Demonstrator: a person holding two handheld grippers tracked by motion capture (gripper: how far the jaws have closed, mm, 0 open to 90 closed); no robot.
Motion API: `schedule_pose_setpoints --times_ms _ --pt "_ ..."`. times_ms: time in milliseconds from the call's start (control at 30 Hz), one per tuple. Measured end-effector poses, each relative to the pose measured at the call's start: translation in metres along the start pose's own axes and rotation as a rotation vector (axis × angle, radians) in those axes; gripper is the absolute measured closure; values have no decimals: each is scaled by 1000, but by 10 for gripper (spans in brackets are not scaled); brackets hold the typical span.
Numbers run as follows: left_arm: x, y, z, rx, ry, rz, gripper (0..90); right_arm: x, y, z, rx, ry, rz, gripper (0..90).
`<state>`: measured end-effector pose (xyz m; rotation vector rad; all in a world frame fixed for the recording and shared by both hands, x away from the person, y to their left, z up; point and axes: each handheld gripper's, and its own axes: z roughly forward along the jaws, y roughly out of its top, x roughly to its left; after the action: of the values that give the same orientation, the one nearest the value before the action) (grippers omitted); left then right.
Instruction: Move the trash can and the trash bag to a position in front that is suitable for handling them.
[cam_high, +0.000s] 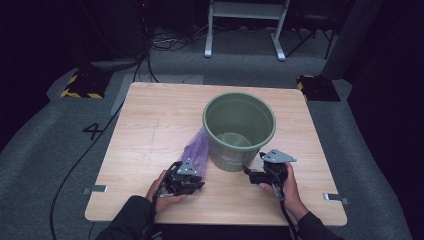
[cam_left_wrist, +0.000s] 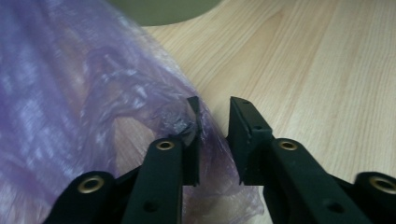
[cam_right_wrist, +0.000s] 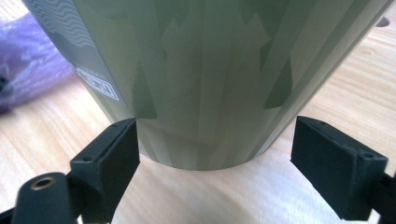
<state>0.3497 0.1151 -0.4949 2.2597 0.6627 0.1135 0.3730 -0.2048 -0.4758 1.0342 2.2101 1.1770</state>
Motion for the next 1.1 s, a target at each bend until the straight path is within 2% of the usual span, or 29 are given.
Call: schedule_pose_setpoints --times_ms 100,233,300,333,367,433,467,500,533,667,767,833,900,1000,1067,1100 --pt "-1 4 3 3 -3 -11 690 -5 6 4 -3 4 -14 169" --pt "-7 9 7 12 3 1 594 -13 10 9 -3 12 11 180" --pt "-9 10 7 10 14 8 484 -13 10 9 -3 13 14 180" --pt "-11 12 8 19 33 11 484 -14 10 9 -3 13 11 181" --pt "-15 15 8 32 39 22 348 -15 10 8 -2 16 11 192" --pt "-18 16 6 27 46 31 250 -15 9 8 -2 13 8 192" --pt "-21 17 5 16 53 37 250 -16 8 7 -2 12 6 192" --pt "-24 18 2 7 61 39 183 -17 8 6 -3 17 7 192" --pt "-29 19 -3 -13 85 45 167 -19 6 4 -8 19 3 191" --pt "-34 20 -15 -48 84 51 161 -21 4 -1 -13 29 -4 190" --pt "-37 18 -33 -95 90 47 156 -24 0 -6 -6 31 -12 186" --pt "-37 17 -37 -109 89 43 155 -25 0 -6 -5 34 -15 185" --pt "-34 13 -48 -143 92 17 154 -27 -2 -8 -4 36 -13 184" --pt "-32 10 -56 -156 113 0 154 -29 -5 -10 10 38 -19 181" --pt "-30 8 -58 -146 155 -6 156 -29 -8 -11 28 35 -33 182" --pt "-28 7 -59 -147 158 -13 156 -29 -8 -11 28 35 -33 182"
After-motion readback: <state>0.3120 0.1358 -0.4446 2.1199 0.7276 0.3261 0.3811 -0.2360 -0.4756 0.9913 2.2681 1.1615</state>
